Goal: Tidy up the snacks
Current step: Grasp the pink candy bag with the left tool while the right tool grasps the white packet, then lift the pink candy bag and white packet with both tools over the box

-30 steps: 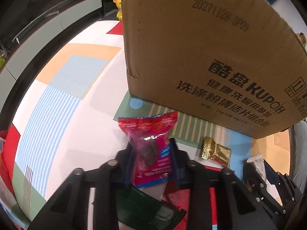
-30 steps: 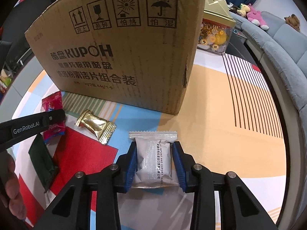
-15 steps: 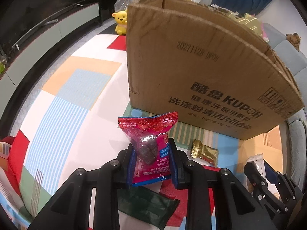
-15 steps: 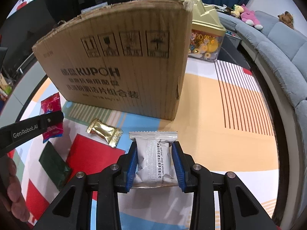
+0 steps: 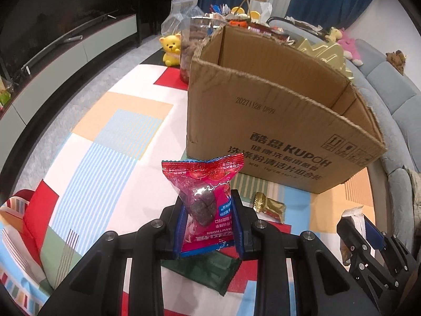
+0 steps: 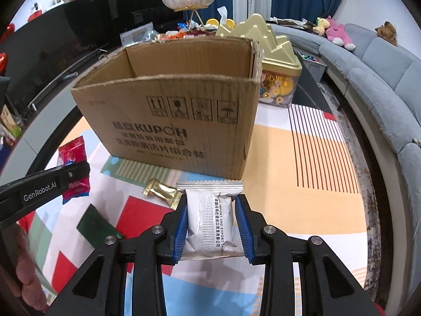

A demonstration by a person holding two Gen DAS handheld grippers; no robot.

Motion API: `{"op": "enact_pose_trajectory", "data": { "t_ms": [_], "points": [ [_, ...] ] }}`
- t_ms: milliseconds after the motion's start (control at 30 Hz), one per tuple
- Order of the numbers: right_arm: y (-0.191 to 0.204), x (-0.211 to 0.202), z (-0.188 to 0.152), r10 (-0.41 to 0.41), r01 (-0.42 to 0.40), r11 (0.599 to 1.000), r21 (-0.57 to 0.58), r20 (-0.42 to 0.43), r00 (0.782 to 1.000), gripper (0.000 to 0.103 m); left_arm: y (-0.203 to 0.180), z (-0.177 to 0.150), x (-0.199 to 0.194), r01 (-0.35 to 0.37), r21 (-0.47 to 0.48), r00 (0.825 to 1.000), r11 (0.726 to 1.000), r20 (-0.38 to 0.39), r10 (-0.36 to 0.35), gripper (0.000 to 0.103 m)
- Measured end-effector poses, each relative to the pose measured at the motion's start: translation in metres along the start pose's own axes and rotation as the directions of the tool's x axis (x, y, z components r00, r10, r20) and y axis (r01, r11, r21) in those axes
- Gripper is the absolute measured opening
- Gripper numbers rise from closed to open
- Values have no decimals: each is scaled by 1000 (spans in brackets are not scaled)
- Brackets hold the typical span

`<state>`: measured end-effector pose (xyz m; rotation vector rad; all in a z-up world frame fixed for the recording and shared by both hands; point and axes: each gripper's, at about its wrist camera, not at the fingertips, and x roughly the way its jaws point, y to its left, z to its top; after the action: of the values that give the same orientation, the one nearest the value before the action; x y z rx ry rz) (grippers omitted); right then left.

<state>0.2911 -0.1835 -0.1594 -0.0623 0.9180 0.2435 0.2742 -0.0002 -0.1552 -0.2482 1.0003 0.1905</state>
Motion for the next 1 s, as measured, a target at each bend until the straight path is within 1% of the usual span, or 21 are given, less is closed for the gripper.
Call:
{"op": "enact_pose_trajectory", "data": {
  "t_ms": [100, 600, 1000],
  "points": [
    [2, -9, 1, 0, 0, 1000, 2, 16, 1000, 36, 1, 2, -2, 7, 7, 1000, 1000, 6, -7, 30],
    [10, -46, 14, -6, 6, 1000, 1, 93, 996, 36, 0, 8, -40, 17, 31, 997, 999, 69, -19, 30],
    [12, -68, 38, -5, 6, 1000, -5, 150, 989, 36, -7, 29, -71, 24, 64, 990, 998, 134, -33, 30]
  ]
}}
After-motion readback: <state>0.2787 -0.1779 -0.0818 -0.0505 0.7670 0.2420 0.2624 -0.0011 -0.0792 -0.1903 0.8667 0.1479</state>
